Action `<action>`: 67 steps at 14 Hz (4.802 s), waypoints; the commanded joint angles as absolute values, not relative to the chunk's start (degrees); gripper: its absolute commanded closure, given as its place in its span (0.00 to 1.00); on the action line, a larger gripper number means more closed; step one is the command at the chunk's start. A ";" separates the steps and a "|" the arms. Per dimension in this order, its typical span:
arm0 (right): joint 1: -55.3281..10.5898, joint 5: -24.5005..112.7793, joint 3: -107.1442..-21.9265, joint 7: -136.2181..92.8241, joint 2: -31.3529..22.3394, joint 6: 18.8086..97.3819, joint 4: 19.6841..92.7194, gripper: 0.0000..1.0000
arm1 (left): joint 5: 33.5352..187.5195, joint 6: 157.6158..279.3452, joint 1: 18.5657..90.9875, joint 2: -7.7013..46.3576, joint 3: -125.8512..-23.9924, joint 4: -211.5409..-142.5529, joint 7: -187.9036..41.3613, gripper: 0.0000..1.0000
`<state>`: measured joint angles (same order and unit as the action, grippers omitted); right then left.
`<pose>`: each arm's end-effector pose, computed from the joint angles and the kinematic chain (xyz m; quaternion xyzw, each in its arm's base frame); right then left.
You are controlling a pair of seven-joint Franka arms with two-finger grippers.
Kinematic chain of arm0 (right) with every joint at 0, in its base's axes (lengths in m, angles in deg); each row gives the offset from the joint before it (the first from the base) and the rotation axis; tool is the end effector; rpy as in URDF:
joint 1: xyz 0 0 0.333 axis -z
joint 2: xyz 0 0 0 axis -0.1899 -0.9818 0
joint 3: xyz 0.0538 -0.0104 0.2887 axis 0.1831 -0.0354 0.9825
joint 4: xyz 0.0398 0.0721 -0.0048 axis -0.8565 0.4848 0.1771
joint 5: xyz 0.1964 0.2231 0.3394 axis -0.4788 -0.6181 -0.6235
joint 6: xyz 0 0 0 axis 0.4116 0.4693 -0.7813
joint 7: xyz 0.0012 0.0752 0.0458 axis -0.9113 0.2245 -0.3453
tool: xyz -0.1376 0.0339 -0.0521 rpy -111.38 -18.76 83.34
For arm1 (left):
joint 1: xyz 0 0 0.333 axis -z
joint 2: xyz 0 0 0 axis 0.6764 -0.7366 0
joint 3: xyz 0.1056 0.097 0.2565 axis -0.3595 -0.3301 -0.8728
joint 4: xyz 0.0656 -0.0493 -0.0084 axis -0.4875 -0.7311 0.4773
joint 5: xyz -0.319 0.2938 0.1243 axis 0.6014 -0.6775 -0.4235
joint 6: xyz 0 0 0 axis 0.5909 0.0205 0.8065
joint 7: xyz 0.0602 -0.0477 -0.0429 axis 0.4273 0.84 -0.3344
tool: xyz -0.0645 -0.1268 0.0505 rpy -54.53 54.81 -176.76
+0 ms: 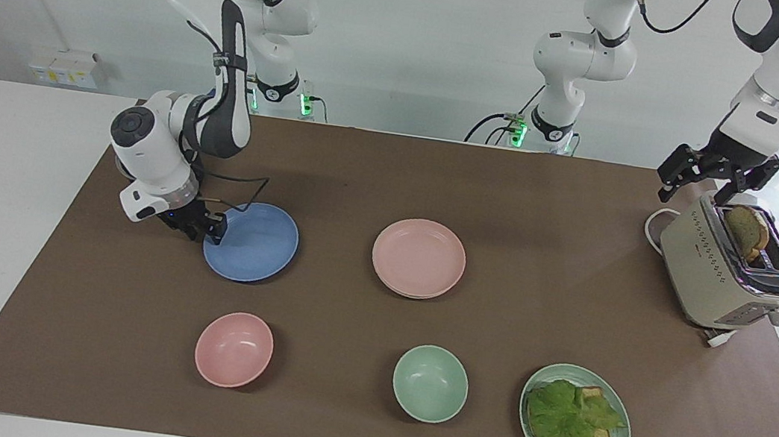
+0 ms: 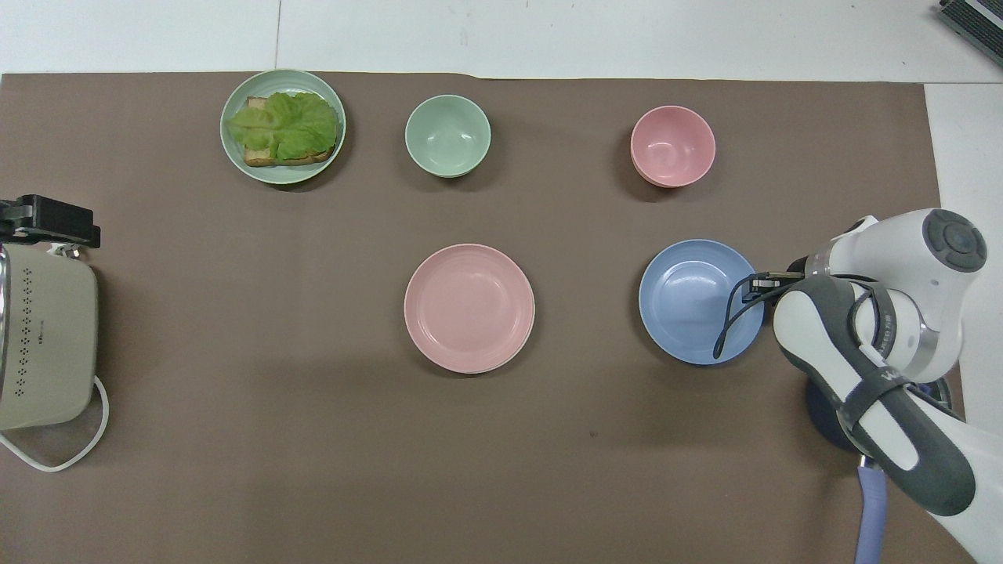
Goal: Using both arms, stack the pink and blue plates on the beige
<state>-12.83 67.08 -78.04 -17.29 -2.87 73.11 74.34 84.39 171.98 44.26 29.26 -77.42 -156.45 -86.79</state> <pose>0.5995 -0.0411 0.1880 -0.9978 0.0513 0.0222 0.0370 0.6195 -0.0218 0.5749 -0.9996 0.0026 -0.0286 0.0070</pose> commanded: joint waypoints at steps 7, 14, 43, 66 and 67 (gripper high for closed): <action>-12.17 65.85 -77.71 -19.15 -1.57 64.44 68.39 1.00 | 83.72 171.15 43.61 30.18 -76.98 -156.97 -87.31 0.00; -12.97 65.85 -75.97 -19.94 4.77 54.60 60.49 1.00 | 83.72 171.15 43.61 30.18 -76.98 -156.97 -87.31 0.00; -33.71 65.85 -64.53 17.06 -7.27 74.18 60.47 1.00 | 83.72 171.15 43.61 30.18 -76.98 -156.97 -87.31 0.00; -26.16 76.03 -65.50 15.48 -0.51 64.96 58.10 0.00 | 83.72 171.15 43.61 30.18 -76.98 -156.97 -87.31 0.00; -25.02 76.92 -65.50 15.39 0.45 63.82 57.83 0.00 | 83.72 171.15 43.61 30.18 -76.98 -156.97 -87.31 0.00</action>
